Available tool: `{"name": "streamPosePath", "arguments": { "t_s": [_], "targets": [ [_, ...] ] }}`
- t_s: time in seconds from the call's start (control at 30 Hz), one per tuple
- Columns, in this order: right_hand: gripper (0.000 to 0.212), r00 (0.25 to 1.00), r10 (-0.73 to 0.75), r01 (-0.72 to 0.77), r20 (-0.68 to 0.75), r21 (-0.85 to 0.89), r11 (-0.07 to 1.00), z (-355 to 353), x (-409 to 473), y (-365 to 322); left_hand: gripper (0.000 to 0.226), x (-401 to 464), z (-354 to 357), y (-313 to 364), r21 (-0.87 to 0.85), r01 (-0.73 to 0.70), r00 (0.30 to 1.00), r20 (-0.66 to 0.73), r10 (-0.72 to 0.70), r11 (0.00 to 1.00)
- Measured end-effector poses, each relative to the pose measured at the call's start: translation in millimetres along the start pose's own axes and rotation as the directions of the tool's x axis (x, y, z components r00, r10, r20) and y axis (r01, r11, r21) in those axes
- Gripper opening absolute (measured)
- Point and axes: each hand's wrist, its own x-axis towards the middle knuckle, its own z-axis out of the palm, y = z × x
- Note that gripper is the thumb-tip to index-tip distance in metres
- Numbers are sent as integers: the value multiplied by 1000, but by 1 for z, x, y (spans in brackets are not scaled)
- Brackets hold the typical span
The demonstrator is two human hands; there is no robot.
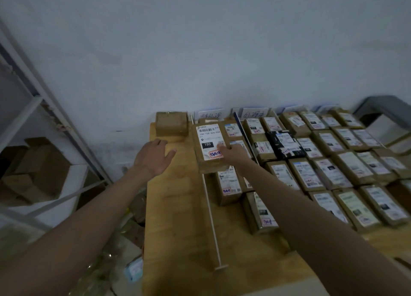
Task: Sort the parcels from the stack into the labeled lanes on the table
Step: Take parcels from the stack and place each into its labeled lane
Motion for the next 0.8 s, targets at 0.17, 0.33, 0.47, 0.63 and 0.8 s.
{"name": "streamPosePath", "arguments": {
  "t_s": [0.17, 0.33, 0.47, 0.63, 0.8],
  "targets": [
    [41, 1000, 16, -16, -4, 71, 997, -20, -34, 40, 59, -36, 17, 29, 25, -33, 999, 7, 33, 999],
    [42, 1000, 11, -11, -10, 55, 998, -37, -62, 83, 59, -70, 43, 58, 38, -26, 999, 33, 25, 999],
    [44, 1000, 10, -10, 20, -3, 1000, -50, -82, 125, 57, -98, 65, 84, 31, 14, 997, 71, -17, 999],
    [47, 997, 31, -26, 64, -78, 997, -52, -97, 182, 57, -134, 98, 111, 27, 66, 991, 115, -69, 997],
    [40, 991, 74, -67, 114, -64, 996, -34, -103, 226, 53, -162, 128, 126, 58, 94, 984, 144, -102, 994]
  ]
}}
